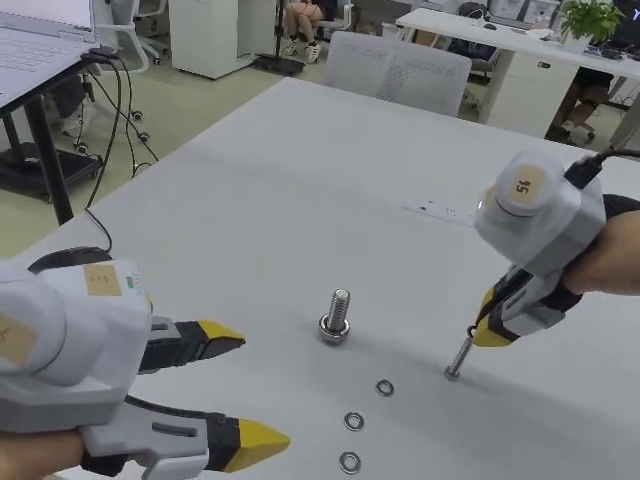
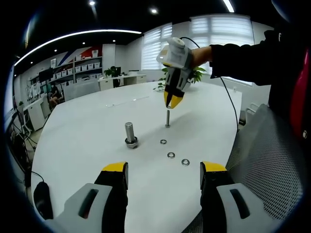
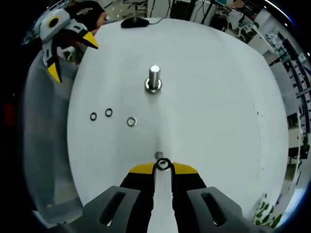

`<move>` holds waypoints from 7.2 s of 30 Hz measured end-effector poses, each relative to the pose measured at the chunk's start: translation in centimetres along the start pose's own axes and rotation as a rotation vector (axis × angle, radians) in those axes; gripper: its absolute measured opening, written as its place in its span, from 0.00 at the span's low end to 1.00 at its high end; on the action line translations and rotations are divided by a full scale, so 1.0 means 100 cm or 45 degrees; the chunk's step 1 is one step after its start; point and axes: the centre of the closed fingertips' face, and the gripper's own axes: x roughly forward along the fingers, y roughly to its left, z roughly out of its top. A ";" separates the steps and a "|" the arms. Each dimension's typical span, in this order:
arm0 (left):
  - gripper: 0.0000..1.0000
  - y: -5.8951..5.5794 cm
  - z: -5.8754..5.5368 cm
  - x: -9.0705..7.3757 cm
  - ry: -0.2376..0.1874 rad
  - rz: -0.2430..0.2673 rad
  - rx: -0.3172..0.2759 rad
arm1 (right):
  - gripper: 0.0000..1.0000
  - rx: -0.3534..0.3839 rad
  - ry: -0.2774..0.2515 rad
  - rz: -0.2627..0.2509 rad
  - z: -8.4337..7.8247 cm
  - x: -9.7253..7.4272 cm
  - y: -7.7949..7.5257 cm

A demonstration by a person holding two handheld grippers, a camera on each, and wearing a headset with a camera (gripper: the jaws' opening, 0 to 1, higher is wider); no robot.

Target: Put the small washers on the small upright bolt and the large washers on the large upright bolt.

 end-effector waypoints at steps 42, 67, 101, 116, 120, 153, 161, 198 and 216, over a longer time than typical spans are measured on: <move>0.59 -0.013 0.021 0.004 -0.032 -0.057 0.065 | 0.13 0.019 0.026 0.050 -0.003 0.019 0.003; 0.59 -0.013 0.021 0.005 -0.023 -0.057 0.064 | 0.13 0.041 0.069 0.093 -0.013 0.060 0.008; 0.59 -0.013 0.023 0.010 -0.026 -0.061 0.077 | 0.31 0.030 0.009 0.021 -0.011 0.036 -0.008; 0.58 -0.016 0.024 0.005 -0.032 -0.060 0.087 | 0.36 -0.101 -0.073 -0.046 0.030 0.008 0.009; 0.58 -0.017 0.024 0.003 -0.037 -0.059 0.087 | 0.36 -0.145 -0.084 -0.040 0.042 0.009 0.015; 0.58 -0.013 0.023 -0.001 -0.044 -0.042 0.084 | 0.28 -0.225 0.024 0.133 0.054 0.073 0.056; 0.58 -0.013 0.024 -0.001 -0.046 -0.040 0.081 | 0.23 -0.221 0.041 0.135 0.050 0.077 0.056; 0.57 -0.013 0.022 0.004 -0.043 -0.053 0.070 | 0.14 -0.200 0.043 0.155 0.049 0.079 0.059; 0.57 -0.012 0.024 0.004 -0.043 -0.054 0.075 | 0.14 -0.182 0.049 0.146 0.049 0.079 0.057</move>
